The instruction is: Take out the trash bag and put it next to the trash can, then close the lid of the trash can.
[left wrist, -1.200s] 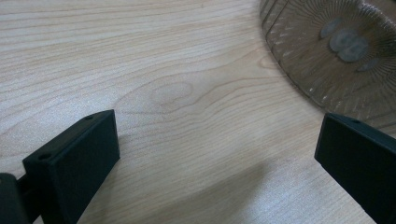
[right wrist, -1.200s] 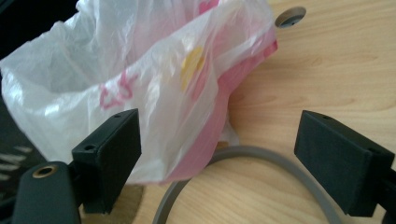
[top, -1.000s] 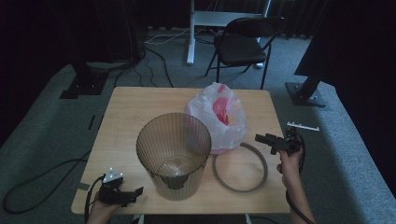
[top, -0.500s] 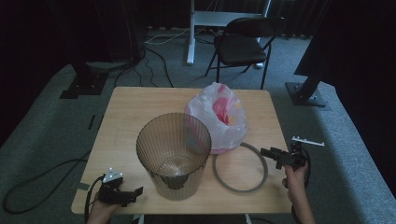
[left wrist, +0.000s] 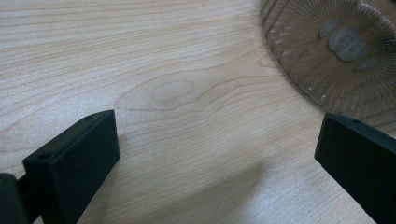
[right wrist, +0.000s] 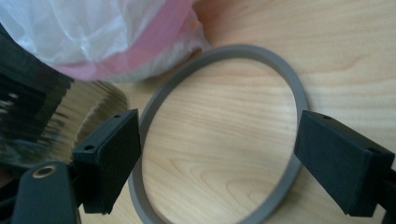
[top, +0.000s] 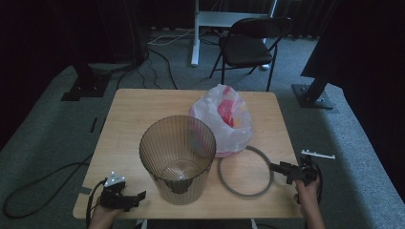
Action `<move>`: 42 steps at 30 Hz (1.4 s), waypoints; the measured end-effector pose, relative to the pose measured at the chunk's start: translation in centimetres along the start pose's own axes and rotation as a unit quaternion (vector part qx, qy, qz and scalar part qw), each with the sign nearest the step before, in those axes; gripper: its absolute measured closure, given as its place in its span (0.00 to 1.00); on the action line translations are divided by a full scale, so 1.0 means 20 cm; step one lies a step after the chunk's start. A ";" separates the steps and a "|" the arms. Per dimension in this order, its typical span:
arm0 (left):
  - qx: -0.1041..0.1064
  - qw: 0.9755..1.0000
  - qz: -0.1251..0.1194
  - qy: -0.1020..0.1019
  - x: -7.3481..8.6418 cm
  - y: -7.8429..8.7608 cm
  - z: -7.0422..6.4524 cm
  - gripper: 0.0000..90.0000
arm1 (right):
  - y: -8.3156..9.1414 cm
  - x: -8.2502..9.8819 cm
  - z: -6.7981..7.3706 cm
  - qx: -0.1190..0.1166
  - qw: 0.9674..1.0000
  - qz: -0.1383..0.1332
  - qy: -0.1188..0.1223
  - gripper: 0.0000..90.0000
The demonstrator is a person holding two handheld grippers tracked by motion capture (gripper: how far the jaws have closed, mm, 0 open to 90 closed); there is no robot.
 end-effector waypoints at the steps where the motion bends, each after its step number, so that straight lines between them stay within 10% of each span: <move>1: 0.000 1.000 -0.001 0.000 0.00 0.00 0.00 0.00 | 0.00 0.01 -0.01 0.001 1.000 0.001 -0.002 0.16; 12: 0.002 1.000 0.000 0.000 0.00 0.00 0.00 0.00 | -0.01 0.06 -0.07 0.000 1.000 0.020 -0.018 0.22; 23: 0.005 1.000 -0.002 0.009 0.00 0.00 0.00 0.00 | -0.12 0.02 -0.08 0.087 0.994 0.062 0.034 0.26; 31: 0.007 1.000 -0.004 0.012 0.00 0.00 0.01 0.00 | -0.25 0.02 -0.04 0.177 0.973 0.112 0.101 0.29; 36: 0.007 1.000 -0.003 0.011 0.00 0.00 0.01 0.00 | -0.30 0.03 -0.01 0.210 0.960 0.132 0.130 0.50; 40: 0.008 1.000 -0.003 0.010 0.00 0.00 0.01 0.00 | -0.32 0.03 0.02 0.257 0.941 0.146 0.166 0.64; 42: 0.007 1.000 -0.002 0.009 0.00 0.00 0.01 0.00 | -0.32 0.02 0.02 0.258 0.941 0.147 0.162 0.69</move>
Point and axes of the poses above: each handheld gripper's, and its own axes: y roughly backward along the jaws, x roughly out of its underside, z roughly to its left, the point moved 2 cm from there along -y, roughly forward along the jaws, and after that the axes turned 3 degrees about y, right-handed, at the moved point
